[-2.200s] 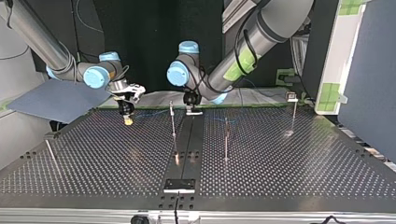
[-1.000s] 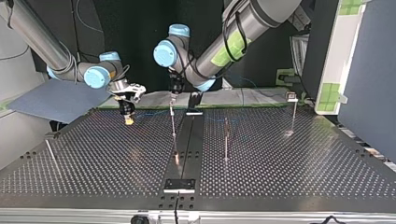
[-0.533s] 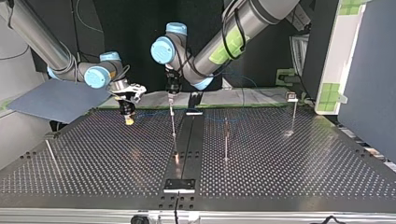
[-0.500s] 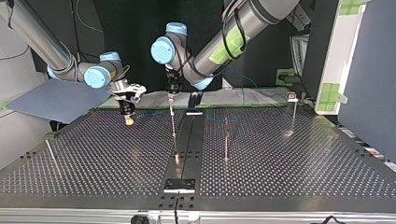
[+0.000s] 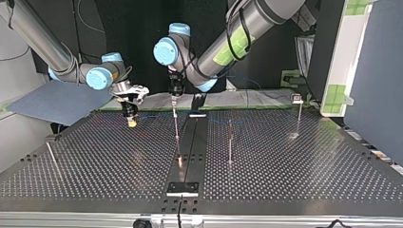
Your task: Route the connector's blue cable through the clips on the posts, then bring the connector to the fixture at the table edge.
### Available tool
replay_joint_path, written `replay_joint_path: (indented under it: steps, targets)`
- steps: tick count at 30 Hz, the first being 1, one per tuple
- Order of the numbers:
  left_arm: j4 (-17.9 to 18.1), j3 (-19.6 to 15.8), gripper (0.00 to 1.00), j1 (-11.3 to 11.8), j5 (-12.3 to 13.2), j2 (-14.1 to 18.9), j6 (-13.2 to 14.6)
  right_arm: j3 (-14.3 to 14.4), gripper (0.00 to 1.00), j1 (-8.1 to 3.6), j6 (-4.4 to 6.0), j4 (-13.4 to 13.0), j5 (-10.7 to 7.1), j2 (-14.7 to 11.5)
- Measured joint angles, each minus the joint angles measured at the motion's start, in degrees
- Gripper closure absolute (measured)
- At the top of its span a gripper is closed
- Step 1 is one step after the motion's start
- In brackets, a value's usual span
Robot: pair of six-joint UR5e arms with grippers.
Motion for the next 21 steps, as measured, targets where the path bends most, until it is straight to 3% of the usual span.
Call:
replay_joint_path:
  steps: [13,21]
  targets:
    - [-0.5,-0.3,0.0,-0.1,-0.2,0.3,-0.4,0.0,1.0,0.15,0.02,0.2,0.0,0.0]
    - [1.5,-3.4,0.0,-1.2,-2.1,3.3,-0.8,0.0,1.0,0.19,-0.03,0.6,0.0,0.0]
